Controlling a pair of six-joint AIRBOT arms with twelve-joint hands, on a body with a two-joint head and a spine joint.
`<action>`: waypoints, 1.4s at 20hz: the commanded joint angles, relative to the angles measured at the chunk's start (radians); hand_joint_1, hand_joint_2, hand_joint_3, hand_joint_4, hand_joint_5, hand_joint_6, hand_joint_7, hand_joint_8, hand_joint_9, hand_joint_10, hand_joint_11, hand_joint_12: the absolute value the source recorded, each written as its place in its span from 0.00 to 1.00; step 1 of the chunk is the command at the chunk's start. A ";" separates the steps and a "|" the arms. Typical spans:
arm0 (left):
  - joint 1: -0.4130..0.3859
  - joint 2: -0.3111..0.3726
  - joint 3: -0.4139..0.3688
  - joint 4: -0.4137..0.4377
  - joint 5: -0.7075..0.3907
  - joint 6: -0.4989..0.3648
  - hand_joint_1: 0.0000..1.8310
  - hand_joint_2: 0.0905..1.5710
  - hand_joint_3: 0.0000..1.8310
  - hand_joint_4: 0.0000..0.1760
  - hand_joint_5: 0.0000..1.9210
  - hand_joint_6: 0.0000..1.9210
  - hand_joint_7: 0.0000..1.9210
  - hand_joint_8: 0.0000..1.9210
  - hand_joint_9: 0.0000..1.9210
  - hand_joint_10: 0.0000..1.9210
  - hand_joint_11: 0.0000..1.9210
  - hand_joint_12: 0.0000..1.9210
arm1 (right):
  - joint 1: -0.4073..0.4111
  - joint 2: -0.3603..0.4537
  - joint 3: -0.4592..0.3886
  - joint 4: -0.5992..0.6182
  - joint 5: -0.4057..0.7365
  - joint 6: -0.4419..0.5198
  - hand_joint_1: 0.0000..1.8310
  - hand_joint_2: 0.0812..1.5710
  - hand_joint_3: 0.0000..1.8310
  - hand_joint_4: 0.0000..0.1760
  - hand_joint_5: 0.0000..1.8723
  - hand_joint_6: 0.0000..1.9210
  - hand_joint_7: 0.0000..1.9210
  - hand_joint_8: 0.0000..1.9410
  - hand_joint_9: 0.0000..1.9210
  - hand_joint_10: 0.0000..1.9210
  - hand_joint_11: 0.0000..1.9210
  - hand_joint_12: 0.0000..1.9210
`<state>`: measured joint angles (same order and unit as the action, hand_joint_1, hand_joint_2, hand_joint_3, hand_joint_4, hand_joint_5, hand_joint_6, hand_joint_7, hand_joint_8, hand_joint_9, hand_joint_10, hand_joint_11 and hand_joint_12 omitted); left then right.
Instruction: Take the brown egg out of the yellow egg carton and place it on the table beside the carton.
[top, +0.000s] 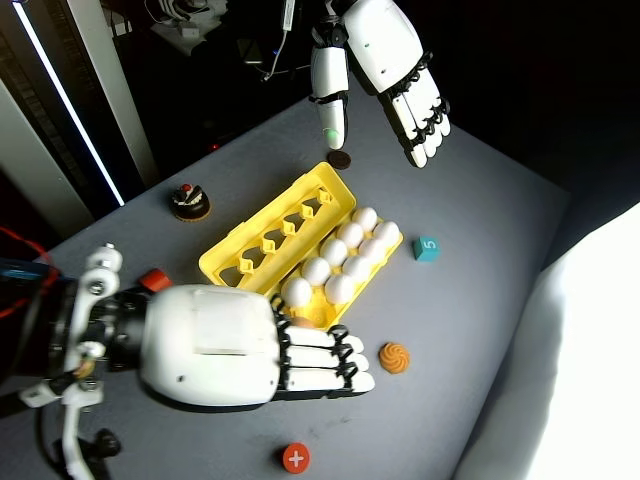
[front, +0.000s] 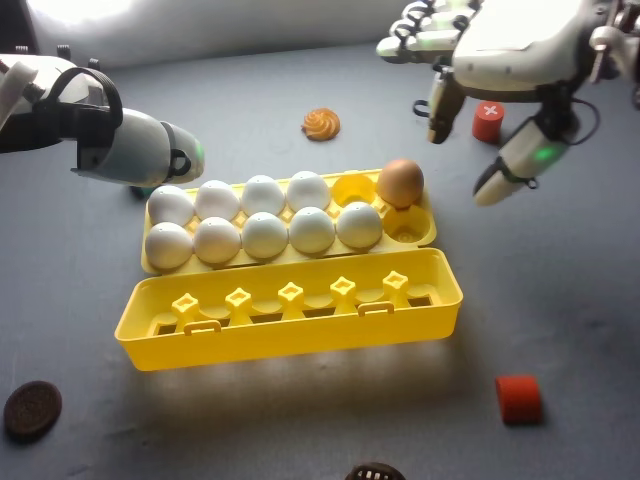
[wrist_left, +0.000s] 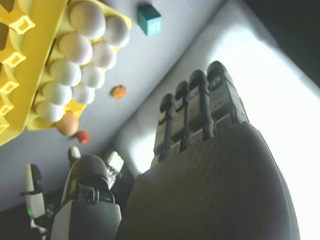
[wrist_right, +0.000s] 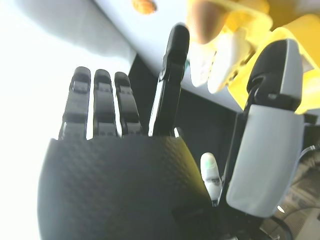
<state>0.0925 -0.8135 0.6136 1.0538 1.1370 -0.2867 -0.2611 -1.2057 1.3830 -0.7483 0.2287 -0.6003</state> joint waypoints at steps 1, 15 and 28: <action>-0.007 0.003 -0.005 0.083 -0.005 -0.001 0.00 0.76 0.00 0.00 0.07 0.00 0.06 0.00 0.05 0.00 0.03 0.02 | 0.003 -0.003 0.007 0.017 0.089 -0.004 0.40 0.46 0.00 1.00 0.49 0.01 0.00 0.00 0.00 0.00 0.00 0.00; -0.005 0.002 -0.006 0.083 -0.005 -0.001 0.00 0.77 0.00 0.00 0.07 0.00 0.06 0.00 0.05 0.00 0.03 0.03 | -0.015 -0.183 0.159 0.179 0.129 -0.099 0.43 0.47 0.00 1.00 0.52 0.01 0.00 0.00 0.00 0.00 0.00 0.00; -0.005 0.002 -0.006 0.083 -0.005 -0.011 0.00 0.77 0.00 0.00 0.05 0.00 0.04 0.00 0.02 0.00 0.00 0.02 | -0.053 -0.236 0.224 0.219 0.166 -0.132 0.42 0.48 0.00 1.00 0.55 0.02 0.00 0.00 0.00 0.00 0.00 0.00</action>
<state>0.0925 -0.8135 0.6094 1.0515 1.1366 -0.2943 -0.3172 -1.4445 1.6032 -0.5484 0.3008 -0.7265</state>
